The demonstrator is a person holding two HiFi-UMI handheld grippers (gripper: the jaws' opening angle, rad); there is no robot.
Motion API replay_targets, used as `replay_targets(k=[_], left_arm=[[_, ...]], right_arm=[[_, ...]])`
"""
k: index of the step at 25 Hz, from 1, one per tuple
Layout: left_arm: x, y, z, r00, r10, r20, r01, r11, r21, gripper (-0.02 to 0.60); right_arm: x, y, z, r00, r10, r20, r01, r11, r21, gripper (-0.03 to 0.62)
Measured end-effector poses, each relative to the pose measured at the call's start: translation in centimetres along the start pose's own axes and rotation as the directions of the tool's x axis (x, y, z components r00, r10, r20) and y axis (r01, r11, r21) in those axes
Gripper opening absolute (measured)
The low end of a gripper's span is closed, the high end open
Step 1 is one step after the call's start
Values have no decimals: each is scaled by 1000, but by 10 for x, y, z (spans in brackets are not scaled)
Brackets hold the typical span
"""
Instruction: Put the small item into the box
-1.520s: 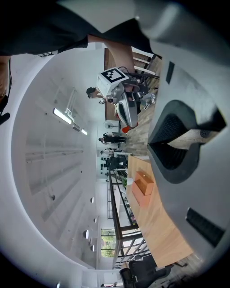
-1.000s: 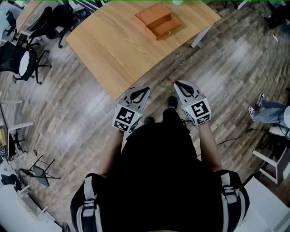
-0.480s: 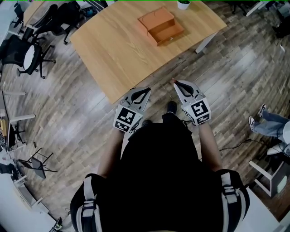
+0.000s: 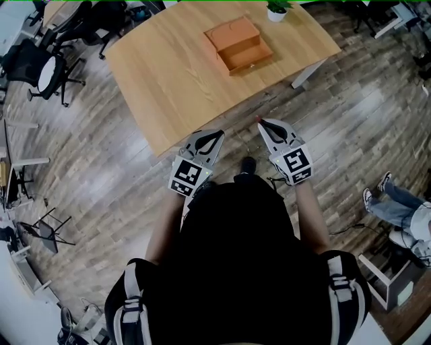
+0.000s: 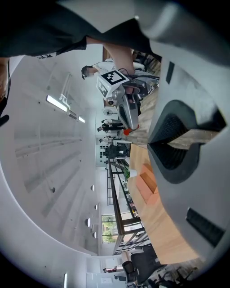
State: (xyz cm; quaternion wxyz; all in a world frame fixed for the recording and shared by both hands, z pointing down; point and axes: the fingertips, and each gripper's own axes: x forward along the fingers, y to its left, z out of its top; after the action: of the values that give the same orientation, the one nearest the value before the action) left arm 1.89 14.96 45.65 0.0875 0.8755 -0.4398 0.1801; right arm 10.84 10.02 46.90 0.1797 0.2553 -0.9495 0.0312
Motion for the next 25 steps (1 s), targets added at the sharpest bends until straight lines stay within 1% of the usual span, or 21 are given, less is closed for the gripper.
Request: replay_targets(k=[10,13,21,25], left_arm=[[30,-1,9,998,69,-1,-69,997,-22,23],[41,-3,12,997,79,-5,-79,997,-26,23],[64,-16,27,996,93,13,-93,995,-27,23],[68,-21,21,996,92,-2,-92,995,-37,23]], right_arm=[[-3,-32,-5,998,56,12,-55,998,-25,32],[-7,-44,-8,998,63,7,-63,998,-31,32],[-18,-70,-15,997,76,5,-75,996,-43,32],[-20,-76,-20,997,75,3,-75,997,-36,32]])
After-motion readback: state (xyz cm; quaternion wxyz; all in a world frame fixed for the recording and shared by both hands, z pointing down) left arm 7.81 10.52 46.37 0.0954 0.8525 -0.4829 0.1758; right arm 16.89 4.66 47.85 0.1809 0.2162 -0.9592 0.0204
